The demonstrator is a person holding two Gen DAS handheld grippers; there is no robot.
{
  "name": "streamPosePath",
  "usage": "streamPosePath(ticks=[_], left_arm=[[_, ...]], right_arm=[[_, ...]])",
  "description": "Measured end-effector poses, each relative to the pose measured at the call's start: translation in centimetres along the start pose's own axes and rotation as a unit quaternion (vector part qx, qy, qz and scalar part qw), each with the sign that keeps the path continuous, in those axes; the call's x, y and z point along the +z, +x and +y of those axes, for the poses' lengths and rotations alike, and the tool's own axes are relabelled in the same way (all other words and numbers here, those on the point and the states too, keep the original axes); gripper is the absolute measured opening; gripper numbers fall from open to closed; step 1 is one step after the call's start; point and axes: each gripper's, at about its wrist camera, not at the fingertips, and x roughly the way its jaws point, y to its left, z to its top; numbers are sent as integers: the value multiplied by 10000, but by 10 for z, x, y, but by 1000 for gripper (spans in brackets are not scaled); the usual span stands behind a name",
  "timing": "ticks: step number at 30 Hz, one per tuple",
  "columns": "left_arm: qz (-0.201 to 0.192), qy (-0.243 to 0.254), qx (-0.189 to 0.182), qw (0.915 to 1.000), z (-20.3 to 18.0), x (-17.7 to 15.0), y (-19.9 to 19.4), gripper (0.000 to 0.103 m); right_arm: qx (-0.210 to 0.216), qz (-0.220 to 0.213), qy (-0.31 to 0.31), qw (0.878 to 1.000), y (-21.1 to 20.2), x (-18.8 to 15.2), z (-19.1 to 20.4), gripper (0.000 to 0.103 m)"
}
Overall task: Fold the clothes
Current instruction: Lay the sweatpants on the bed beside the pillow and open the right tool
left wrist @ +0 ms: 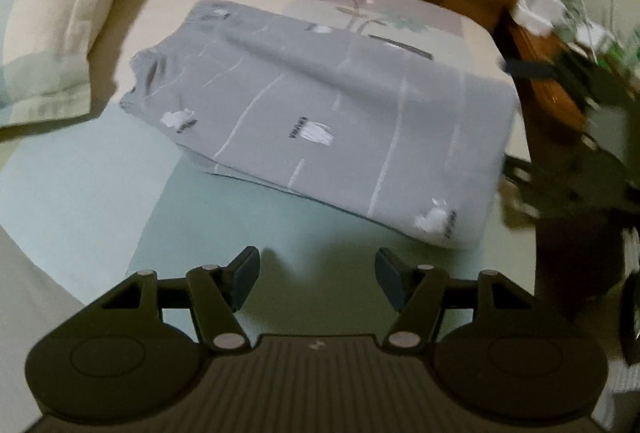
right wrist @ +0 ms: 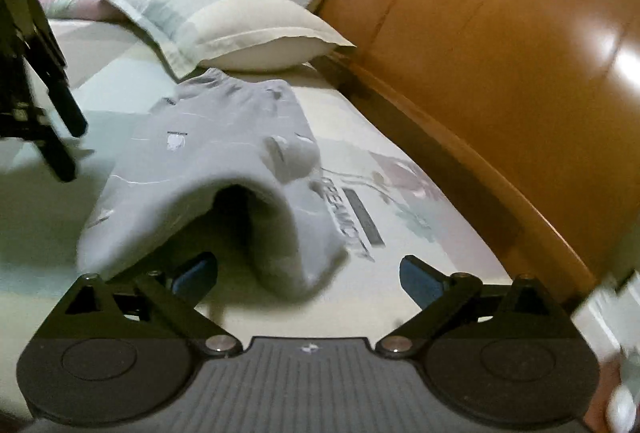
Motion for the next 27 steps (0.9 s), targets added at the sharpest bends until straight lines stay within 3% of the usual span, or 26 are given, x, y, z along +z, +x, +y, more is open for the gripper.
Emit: streamPosePath(ticks=[6,10,14,20,23,25,27], left_arm=[[-85,45,-49,9999,-4,5,-5,70],[-113,19,-54,9999,-2,4,0,70],[-83,-41,-76,9999,0,1,4,70],[-84,-78,-73,9999,1,-4,2,70],[-98,-119,-110,9998,2,-6,0,71],[-89,-174,-106,9998,3,-7,0,71],[-89,-257,-106,9996,5,-8,1,71]], right_arm=[[-428,-25,2,9991,26,3,-11,100],[-1034,-93,150,9945,28,4,-36,100],[-1389,18,426,9894,23,7,-61,100],[-2012,252,502,9779,1,3,-60,101],[-1606,205,1162,9799,-21,-2,-67,101],[-744,108,1813,9806,-33,-7,-72,102],[227,16,2398,9705,-38,-13,-72,102]])
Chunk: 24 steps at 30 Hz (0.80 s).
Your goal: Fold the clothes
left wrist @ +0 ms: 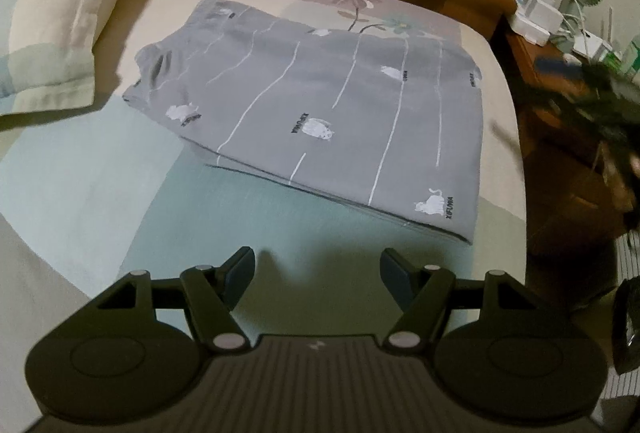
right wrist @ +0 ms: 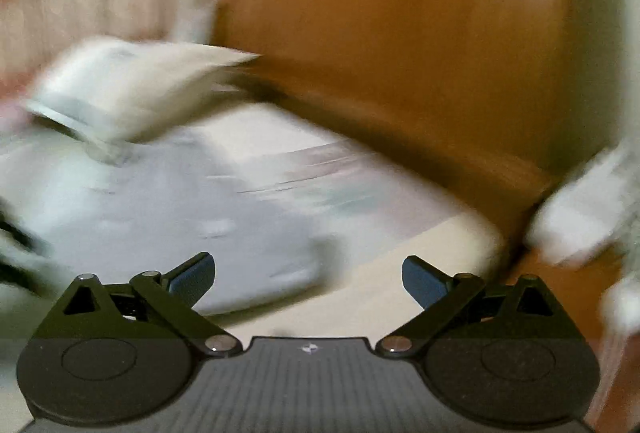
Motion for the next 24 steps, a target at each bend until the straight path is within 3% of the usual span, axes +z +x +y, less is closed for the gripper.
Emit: streamPosePath(ticks=[3,6,8,10,13,15,18,20,23,24], left_arm=[[-8,-139,-47,9999,3,-1,-1,71],[-10,-283,-84,9996,6,-2,-5,71],[-36,-349,-79,9994,8,-4,-8,71],[-56,-430,-70,9990,12,-6,-10,71],[-65,-607,-62,9981,17,-7,-13,71],[-102,-690,-63,9975,20,-8,-17,71],[-109,-699,-117,9974,23,-10,-22,71],[-119,-647,-81,9978,24,-8,-21,71],[-236,-686,-77,9973,26,4,-18,71],[-286,-715,-84,9970,26,9,-17,71]], right_arm=[[1102,374,774,9902,8,-13,2,102],[1880,842,1539,9664,25,-29,6,102],[2092,888,1929,9545,33,-40,9,103],[2203,705,1911,9539,39,-39,16,103],[2422,574,2326,9402,57,-36,16,103],[2504,671,2570,9310,64,-31,15,103],[3009,1206,2535,9114,59,-29,22,103],[3093,1383,2271,9130,49,-26,24,103],[2391,706,1427,9578,21,-8,21,103],[2214,439,1231,9664,18,0,20,103]])
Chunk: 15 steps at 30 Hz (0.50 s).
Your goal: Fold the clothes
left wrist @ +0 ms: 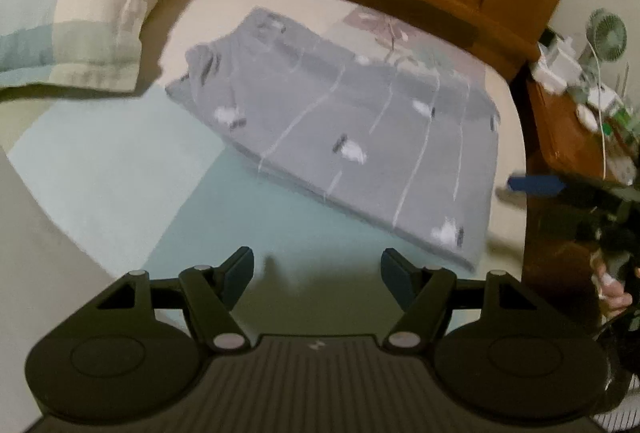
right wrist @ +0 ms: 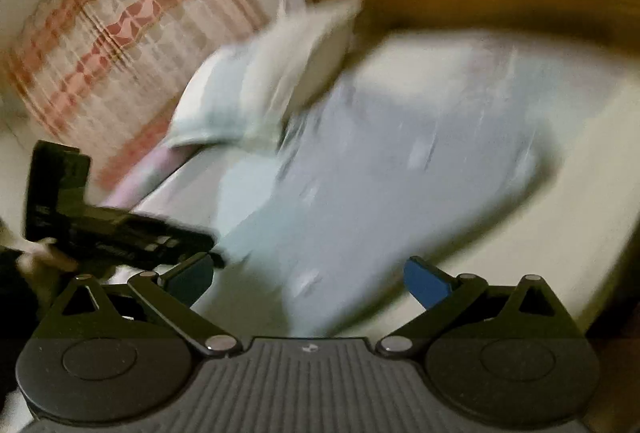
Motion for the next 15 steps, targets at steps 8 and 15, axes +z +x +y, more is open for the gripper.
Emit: streamPosePath(ticks=[8,15], left_arm=[[-475,-64,-543,9974,-23,46,24,72],[-176,29,-886,9959,-42,45,75,71]], right_arm=[[344,211,544,9977,13,23,-44,103],[-38,-682,1335,9887,-14,81,-109,101]])
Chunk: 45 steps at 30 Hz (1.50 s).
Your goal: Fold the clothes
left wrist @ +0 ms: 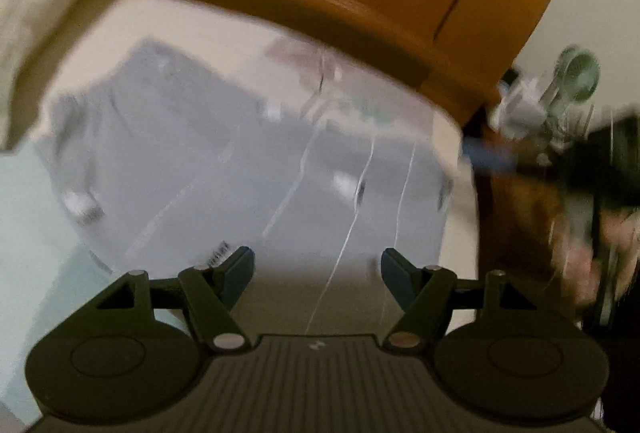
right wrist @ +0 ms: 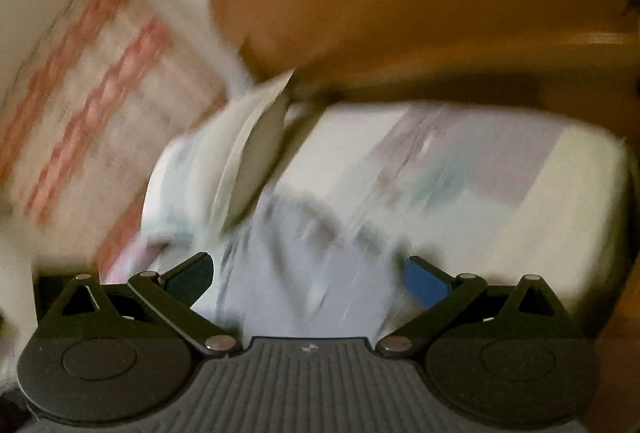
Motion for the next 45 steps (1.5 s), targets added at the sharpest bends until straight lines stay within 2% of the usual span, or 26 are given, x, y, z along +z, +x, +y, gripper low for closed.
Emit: streamPosePath(ticks=[1,2,3,4,8,10,13,16,17,20,22,24,25,28,30,33,34,36,38,41,43,45], left_arm=[[-8,84,33,10000,-2,-3,3,72],[-56,191,23,9998,-4,-6,3,77],[-92,292,26,9995,-6,-9,3,77],[-82,384,76,9992,-9,-12,2,77],[-14,856,257,9960,-19,-16,3,77],[-29,899,240,9957,-18,-18,2,79],[-58,865,177,9961,-15,-17,2,82],[-64,890,189,9958,-16,-18,2,82],[-63,903,202,9957,-16,-18,2,82],[-80,919,225,9955,-16,-19,1,83],[-97,913,227,9955,-16,-19,1,83],[-105,918,221,9955,-16,-20,2,83],[-108,912,218,9955,-16,-20,2,83],[-103,889,217,9957,-16,-19,2,83],[-101,852,212,9961,-16,-18,2,83],[-84,729,172,9972,-15,-16,-2,83],[-81,675,147,9976,-14,-15,-4,83],[-196,532,60,9984,-10,-13,-14,83],[-445,466,30,9979,-5,-8,-23,83],[-715,251,40,9971,5,4,-22,83],[-871,80,59,9962,13,12,-17,83],[-818,-127,164,9964,24,17,-6,83]], right_arm=[[-30,-85,157,9998,5,11,-10,98],[-128,-110,310,9994,12,19,-19,86],[-301,-98,342,9989,19,25,-25,77],[-628,-74,175,9978,28,28,-27,63],[-1281,364,-633,9891,57,8,-17,60],[-1466,322,-1175,9817,59,-10,-2,61],[-1650,290,-1976,9659,62,-33,19,60],[-1861,253,-2785,9419,69,-54,38,60],[-1864,255,-2846,9400,63,-57,39,58],[-1796,322,-2834,9415,57,-50,38,54],[-1589,447,-2694,9488,56,-49,36,43],[-1369,554,-2564,9552,55,-47,34,23],[-1287,553,-2488,9584,54,-46,33,20],[-1468,122,-2587,9547,49,-41,36,6],[-1689,-253,-2574,9511,43,-32,36,7],[-1735,-376,-2328,9562,38,-21,29,8],[-1843,-437,-2371,9528,36,-20,31,8],[-2080,-655,-2410,9457,29,-19,34,15],[-1987,-818,-2284,9496,20,-17,35,17],[-1380,-502,-2235,9636,22,-22,38,17],[-1118,-124,-2256,9677,37,-30,38,19],[-1492,107,-2244,9630,52,-35,29,20]])
